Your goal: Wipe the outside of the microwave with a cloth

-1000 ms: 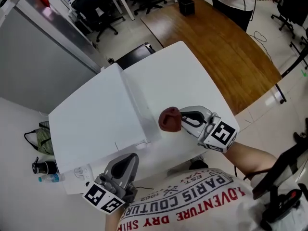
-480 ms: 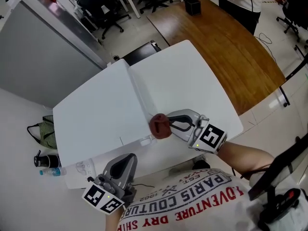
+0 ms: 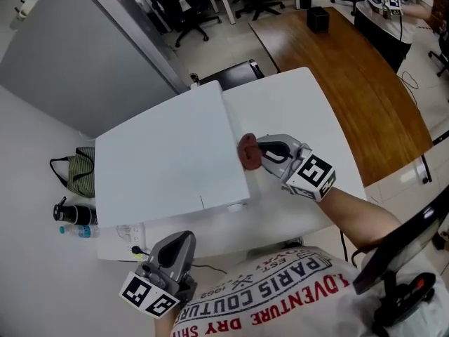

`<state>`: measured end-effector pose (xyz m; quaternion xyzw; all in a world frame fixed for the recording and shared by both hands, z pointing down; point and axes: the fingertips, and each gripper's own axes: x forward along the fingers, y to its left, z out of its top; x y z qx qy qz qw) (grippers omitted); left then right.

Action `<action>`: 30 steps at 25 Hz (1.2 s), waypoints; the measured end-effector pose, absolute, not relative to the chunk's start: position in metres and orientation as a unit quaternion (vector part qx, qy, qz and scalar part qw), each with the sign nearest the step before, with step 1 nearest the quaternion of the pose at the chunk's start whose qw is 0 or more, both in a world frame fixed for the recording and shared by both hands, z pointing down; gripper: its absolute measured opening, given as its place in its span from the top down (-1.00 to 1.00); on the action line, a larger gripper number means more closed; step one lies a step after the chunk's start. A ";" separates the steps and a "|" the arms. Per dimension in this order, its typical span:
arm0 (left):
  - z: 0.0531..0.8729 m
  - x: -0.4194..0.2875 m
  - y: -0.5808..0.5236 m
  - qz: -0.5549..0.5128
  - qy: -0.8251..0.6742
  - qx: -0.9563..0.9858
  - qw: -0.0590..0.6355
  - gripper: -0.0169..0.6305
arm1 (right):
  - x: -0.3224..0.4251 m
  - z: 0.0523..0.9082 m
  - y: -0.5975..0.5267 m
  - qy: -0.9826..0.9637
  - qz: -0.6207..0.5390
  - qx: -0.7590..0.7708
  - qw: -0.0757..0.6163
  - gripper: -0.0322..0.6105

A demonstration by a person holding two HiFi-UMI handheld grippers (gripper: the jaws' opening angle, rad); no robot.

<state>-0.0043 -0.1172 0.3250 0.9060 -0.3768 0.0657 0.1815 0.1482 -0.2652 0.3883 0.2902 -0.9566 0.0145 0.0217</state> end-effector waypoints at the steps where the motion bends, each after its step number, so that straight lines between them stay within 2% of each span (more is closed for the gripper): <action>1: 0.325 -0.008 -0.116 0.065 -0.383 0.903 0.182 0.94 | 0.148 0.388 -0.276 -0.956 0.015 0.293 0.024 0.78; 17: 0.333 -0.035 -0.102 0.065 -0.445 0.872 0.195 0.94 | 0.150 0.389 -0.418 -0.935 0.027 0.351 0.046 0.80; 30: 0.339 -0.027 -0.109 0.056 -0.448 0.869 0.202 0.94 | 0.159 0.393 -0.427 -0.929 0.045 0.364 0.047 0.79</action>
